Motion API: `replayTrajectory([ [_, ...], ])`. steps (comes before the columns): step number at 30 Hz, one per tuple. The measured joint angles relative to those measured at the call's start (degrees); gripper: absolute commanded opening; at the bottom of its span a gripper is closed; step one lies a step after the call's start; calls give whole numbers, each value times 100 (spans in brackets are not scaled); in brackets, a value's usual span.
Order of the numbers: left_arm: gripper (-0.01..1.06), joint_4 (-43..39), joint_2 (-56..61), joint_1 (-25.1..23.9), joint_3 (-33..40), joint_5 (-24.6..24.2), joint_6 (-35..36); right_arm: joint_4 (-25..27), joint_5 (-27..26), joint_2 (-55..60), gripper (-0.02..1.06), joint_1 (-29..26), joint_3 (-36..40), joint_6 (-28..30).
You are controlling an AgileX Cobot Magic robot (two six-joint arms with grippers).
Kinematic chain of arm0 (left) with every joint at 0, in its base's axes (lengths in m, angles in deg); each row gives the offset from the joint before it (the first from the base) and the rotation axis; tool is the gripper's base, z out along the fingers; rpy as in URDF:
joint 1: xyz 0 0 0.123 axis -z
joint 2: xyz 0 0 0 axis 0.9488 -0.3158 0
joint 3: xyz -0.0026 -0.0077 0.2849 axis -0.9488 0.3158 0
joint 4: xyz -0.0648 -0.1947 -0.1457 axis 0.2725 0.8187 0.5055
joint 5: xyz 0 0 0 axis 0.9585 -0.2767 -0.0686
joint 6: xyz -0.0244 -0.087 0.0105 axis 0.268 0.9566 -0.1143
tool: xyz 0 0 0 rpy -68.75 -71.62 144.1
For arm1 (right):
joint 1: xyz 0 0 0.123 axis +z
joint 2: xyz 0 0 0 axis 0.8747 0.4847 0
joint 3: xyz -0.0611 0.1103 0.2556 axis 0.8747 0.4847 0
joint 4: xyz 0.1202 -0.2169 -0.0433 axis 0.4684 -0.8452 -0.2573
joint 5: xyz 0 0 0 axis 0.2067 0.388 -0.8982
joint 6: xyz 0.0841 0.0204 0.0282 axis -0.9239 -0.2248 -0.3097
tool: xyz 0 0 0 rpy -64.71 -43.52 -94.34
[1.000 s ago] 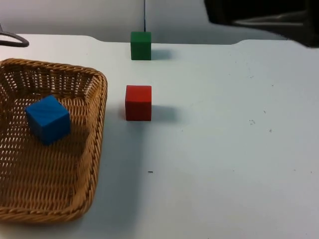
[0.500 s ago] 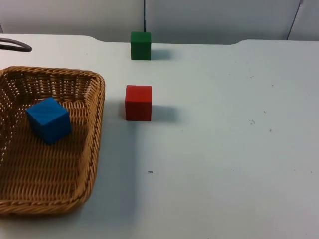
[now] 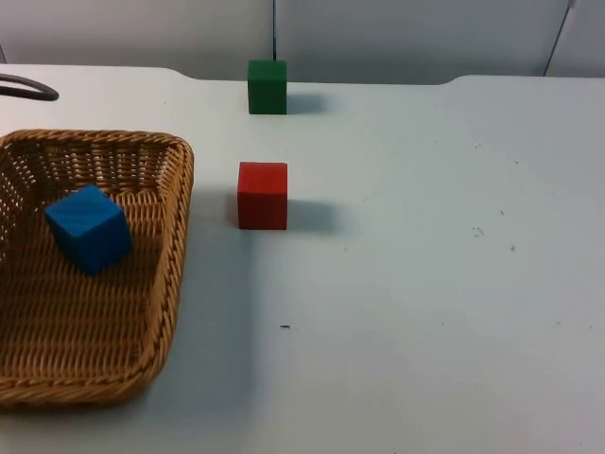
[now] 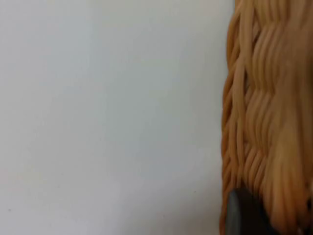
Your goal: Pick up the basket with the left hand and place the blue cube into the basket with the right hand.
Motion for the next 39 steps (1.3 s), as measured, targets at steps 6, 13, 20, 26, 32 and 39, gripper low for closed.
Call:
replayTrajectory([
  [6, 79, -281, 0, 0, 0, -18, 0, 0, 0, 0, 71, 0, 0, -10],
  [13, 80, -468, 108, 0, 0, -214, 43, 0, 13, 0, 71, 0, 0, -10],
  [20, 80, -662, 797, 0, 0, -115, 278, 0, 13, 0, 71, 0, 0, -10],
  [26, 80, -671, 1764, 0, 0, -61, 559, 0, 13, 0, 71, 0, 0, -10],
  [32, 80, -582, 2792, 0, 0, -86, 635, -23, -117, 0, 71, 0, 0, 2],
  [39, 80, -447, 4296, 0, 79, -99, 757, -23, -244, 0, 71, 0, 10, 27],
])
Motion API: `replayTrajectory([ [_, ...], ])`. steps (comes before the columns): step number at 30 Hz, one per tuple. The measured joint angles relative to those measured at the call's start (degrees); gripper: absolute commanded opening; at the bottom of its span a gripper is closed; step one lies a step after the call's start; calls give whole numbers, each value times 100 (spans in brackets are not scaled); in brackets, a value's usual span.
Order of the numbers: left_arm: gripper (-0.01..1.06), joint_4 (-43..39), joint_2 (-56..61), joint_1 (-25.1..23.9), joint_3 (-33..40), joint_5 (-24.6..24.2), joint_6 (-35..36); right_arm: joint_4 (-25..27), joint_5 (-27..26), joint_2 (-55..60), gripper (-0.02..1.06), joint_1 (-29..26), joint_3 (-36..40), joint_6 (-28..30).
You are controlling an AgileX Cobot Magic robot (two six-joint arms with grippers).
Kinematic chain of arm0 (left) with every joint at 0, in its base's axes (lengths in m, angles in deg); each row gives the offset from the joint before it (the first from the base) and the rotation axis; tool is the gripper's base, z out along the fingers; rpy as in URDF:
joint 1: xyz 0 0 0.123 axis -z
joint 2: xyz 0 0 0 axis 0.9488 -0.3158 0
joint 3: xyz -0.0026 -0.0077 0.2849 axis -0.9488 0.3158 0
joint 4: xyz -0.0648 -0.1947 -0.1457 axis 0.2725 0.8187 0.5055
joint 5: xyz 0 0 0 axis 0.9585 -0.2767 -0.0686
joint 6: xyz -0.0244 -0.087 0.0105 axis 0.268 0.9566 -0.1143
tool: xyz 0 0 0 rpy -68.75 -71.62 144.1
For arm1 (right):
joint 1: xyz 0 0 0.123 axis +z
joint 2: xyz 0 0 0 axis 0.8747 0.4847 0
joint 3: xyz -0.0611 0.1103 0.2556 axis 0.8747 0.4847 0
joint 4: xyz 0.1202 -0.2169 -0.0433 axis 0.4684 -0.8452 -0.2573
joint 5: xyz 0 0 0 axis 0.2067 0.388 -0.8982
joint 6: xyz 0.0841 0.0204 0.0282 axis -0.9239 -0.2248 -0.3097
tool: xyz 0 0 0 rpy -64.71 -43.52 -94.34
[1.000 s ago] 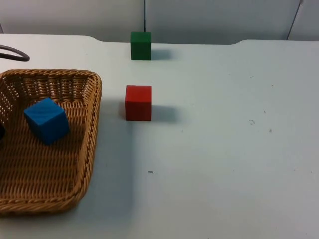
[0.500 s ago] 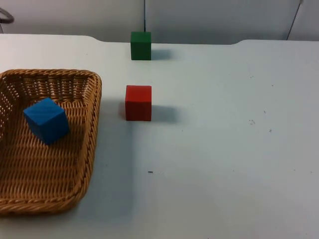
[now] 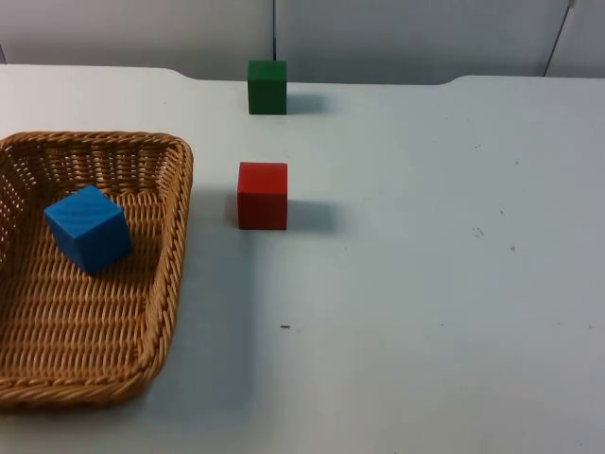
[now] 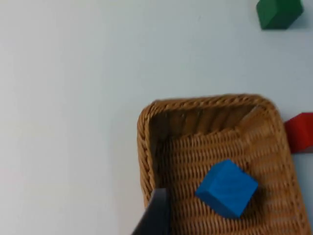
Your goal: Pick up the basket with the left hand and place the blue cube into the basket with the right hand.
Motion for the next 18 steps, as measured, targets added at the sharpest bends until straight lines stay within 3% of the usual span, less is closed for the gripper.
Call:
replayTrajectory([
  [5, 80, 48, 1147, 292, 446, 370, 12, 0, -21, 0, 71, 0, 0, 58],
  [9, 80, -169, 2375, 976, 1203, 872, 23, 0, -32, 0, 71, 0, 0, 91],
  [12, 80, -397, 3096, 1313, 1716, 947, 23, 0, -39, 0, 71, 0, 0, 103],
  [18, 80, -615, 4409, 1412, 2528, 918, 178, 0, -39, 0, 71, 0, 0, 113],
])
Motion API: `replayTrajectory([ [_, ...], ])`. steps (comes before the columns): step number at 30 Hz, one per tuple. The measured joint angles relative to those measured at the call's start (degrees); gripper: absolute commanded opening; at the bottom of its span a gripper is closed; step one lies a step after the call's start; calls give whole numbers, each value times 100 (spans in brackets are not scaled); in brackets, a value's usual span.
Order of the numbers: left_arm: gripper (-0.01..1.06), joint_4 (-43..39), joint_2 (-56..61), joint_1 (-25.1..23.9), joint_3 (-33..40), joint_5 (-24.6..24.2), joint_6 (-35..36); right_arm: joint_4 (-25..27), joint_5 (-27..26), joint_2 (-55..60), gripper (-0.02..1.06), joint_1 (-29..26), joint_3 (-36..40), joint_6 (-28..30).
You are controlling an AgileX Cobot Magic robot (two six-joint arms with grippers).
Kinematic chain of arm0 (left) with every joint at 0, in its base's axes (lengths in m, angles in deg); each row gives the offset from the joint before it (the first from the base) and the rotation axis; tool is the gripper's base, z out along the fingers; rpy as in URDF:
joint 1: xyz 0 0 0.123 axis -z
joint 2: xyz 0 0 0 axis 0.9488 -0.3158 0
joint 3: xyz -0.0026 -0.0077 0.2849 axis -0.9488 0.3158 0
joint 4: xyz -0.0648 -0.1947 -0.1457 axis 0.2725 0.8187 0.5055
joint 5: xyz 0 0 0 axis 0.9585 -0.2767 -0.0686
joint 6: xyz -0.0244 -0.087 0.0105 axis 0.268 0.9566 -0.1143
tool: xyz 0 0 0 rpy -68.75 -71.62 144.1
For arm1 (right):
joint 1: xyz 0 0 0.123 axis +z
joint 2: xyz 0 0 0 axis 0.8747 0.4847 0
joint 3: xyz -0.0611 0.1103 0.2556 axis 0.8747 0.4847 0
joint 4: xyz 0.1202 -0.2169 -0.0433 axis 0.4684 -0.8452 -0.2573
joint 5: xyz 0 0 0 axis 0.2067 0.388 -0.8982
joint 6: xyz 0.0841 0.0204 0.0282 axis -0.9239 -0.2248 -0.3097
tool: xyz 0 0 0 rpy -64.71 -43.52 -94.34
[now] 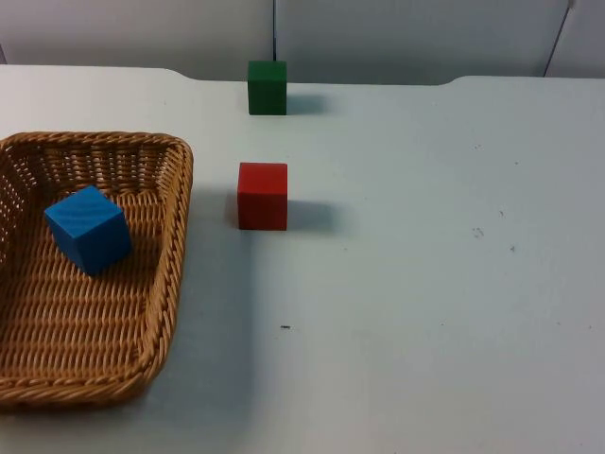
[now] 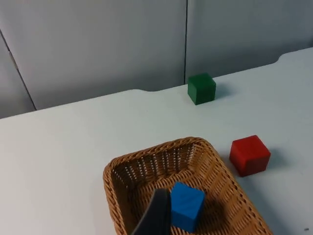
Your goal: Pick up the basket with the left hand and place the blue cube into the basket with the right hand.
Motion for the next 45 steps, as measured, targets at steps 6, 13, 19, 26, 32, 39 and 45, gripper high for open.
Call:
replayTrajectory([
  [6, 80, -424, 1317, 0, 634, -421, 615, 0, 0, 0, 71, 0, 0, 3],
  [13, 80, -1815, 2211, 0, 661, -1065, 1795, 0, 0, 0, 71, 0, 0, 3],
  [19, 80, -1925, 2480, 0, 661, -1358, 1926, 0, 0, 0, 71, 0, 0, 3],
  [26, 80, -2120, 2489, 0, 772, -1510, 2073, 0, 0, 0, 71, 0, 0, 14],
  [32, 80, -2473, 2489, 0, 772, -1533, 2537, 0, 78, 0, 71, 0, 15, 108],
  [39, 80, -2657, 2489, 0, 810, -1867, 2678, 0, -87, 0, 71, 0, 491, 121],
  [45, 80, -2720, 2545, 0, 916, -2102, 2678, 0, -257, 0, 71, 0, 682, 121],
])
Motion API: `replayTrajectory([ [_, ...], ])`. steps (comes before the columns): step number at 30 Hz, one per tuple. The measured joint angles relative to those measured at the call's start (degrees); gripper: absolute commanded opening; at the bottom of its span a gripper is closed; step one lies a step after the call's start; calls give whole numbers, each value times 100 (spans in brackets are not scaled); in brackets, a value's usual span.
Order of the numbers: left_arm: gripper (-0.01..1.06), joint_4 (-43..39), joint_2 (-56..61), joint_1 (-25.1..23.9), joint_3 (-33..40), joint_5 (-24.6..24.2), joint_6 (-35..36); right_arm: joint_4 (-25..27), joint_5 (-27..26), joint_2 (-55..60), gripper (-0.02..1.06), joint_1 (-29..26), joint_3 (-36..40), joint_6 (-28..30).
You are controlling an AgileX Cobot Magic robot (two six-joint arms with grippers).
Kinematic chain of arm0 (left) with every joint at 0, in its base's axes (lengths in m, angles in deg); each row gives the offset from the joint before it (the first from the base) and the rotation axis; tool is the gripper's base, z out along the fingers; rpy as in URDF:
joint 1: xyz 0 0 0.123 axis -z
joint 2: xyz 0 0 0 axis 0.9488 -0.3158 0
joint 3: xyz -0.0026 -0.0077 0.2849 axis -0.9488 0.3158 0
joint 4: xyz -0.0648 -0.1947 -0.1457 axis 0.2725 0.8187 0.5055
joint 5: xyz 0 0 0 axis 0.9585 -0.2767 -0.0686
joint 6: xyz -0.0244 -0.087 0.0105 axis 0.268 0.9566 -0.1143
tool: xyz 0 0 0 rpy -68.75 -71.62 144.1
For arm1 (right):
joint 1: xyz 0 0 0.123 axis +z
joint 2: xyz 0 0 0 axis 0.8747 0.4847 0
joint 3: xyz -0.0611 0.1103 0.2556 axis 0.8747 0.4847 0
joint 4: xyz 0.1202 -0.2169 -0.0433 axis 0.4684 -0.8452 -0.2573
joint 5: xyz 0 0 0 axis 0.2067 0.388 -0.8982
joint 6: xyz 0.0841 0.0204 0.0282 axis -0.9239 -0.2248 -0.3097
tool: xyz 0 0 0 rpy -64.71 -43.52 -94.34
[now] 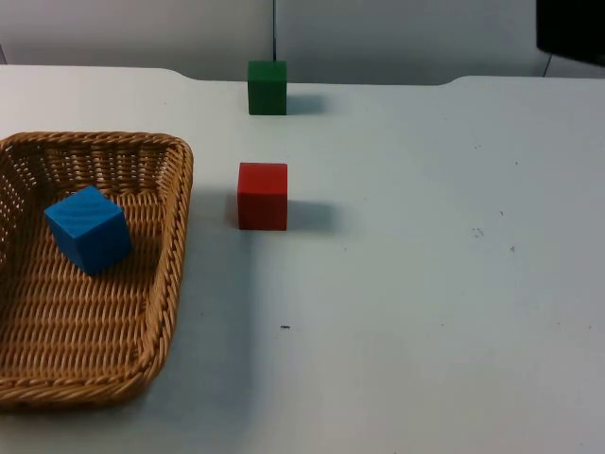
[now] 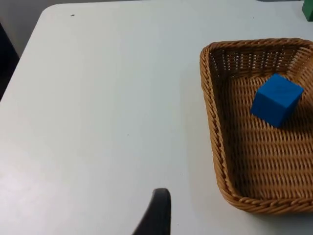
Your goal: Pick up the basket with the left hand and place the blue cube into the basket with the right hand.
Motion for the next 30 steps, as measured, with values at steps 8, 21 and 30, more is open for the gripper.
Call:
replayTrajectory([
  [8, 80, 64, 253, 0, 0, 3, -141, 0, -140, 0, 71, 0, 38, 0],
  [21, 91, 118, 275, 2, 0, 3, -245, 0, 162, -94, 71, 12, 38, 50],
  [30, 105, 118, 275, 2, 0, 3, -248, 77, 1012, -1362, 71, 12, 38, 267],
])
